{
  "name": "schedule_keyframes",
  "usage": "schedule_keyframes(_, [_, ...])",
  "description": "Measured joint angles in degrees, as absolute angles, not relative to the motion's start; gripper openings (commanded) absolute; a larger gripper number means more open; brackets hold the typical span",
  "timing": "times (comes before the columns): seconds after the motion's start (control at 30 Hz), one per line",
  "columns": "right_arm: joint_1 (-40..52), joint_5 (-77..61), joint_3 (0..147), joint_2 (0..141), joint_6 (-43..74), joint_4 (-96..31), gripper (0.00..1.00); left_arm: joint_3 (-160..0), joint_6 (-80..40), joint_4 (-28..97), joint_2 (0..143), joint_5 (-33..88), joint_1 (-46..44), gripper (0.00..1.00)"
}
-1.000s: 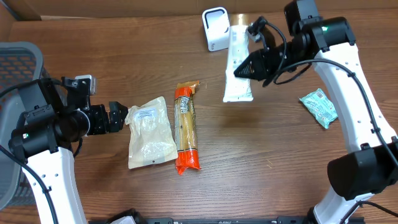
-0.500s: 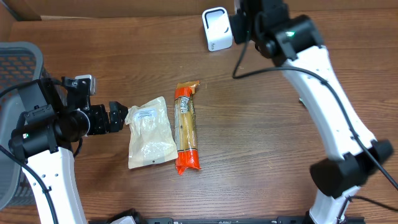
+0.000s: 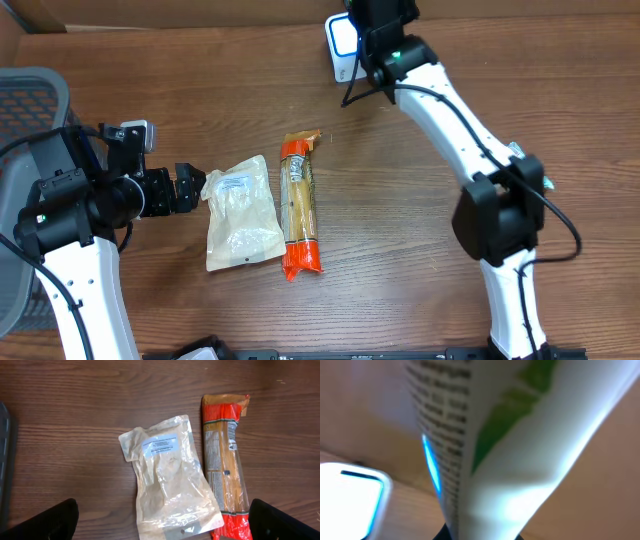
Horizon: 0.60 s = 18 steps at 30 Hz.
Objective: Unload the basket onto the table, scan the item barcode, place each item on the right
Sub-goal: 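Hold the Pantene tube's barcode up to the white scanner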
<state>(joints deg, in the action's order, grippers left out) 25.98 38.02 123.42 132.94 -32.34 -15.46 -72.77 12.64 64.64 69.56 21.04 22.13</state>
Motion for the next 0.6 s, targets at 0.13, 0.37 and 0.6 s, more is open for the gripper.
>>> schedule_keyframes(0.13, [26.0, 42.9, 123.4, 137.9, -42.9, -8.9, 0.04, -72.8, 12.7, 64.6, 69.6, 21.1, 22.1, 1.0])
schedule_keyframes(0.37, [26.0, 45.4, 123.4, 145.5, -53.5, -7.7, 0.04, -72.8, 12.7, 64.6, 69.6, 21.1, 22.1, 0.99])
schedule_keyframes(0.6, [26.0, 45.4, 123.3, 147.2, -56.0, -8.1, 0.04, -72.8, 12.7, 64.6, 69.6, 21.1, 22.1, 1.0])
